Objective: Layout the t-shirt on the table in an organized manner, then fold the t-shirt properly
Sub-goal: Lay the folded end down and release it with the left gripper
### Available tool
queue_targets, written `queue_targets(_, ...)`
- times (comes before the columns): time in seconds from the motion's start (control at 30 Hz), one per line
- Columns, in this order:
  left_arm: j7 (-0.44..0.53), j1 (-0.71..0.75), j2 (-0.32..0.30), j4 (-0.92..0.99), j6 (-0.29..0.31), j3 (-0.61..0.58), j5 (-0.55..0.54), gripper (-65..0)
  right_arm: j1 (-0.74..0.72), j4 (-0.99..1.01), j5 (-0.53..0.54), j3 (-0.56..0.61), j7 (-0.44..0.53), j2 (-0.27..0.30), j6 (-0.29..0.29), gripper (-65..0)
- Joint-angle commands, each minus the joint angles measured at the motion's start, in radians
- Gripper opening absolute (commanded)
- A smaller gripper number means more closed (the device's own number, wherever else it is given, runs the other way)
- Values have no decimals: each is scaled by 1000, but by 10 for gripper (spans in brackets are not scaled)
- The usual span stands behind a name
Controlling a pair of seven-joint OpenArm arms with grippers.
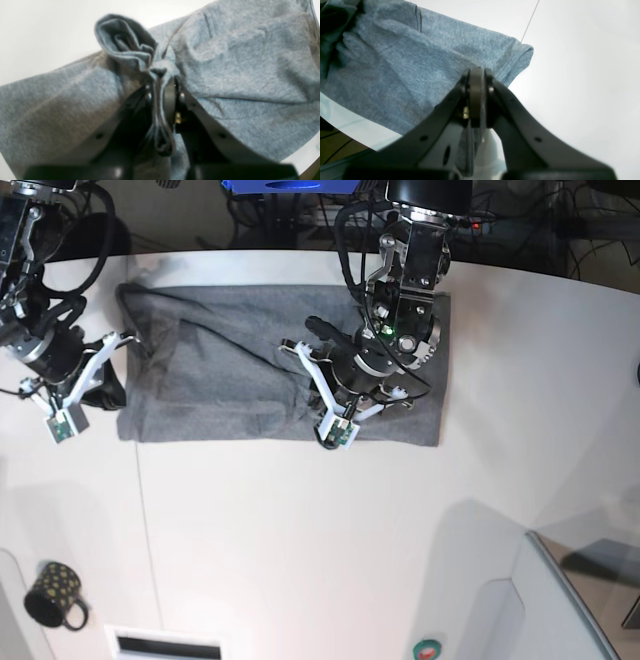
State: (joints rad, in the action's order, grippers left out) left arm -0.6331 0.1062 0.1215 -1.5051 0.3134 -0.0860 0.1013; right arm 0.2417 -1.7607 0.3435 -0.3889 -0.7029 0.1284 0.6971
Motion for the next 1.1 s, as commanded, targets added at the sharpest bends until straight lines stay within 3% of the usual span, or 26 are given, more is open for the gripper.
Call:
queue_targets(0.0, 19, -7, 7, -15, 0, -2, -10, -650, -11, -15, 19, -6, 24, 9, 1, -627)
queue_targets(1.07, 17, 10, 8, -15, 0, -4, -10, -650, -11, -14, 19, -6, 24, 9, 1, -626)
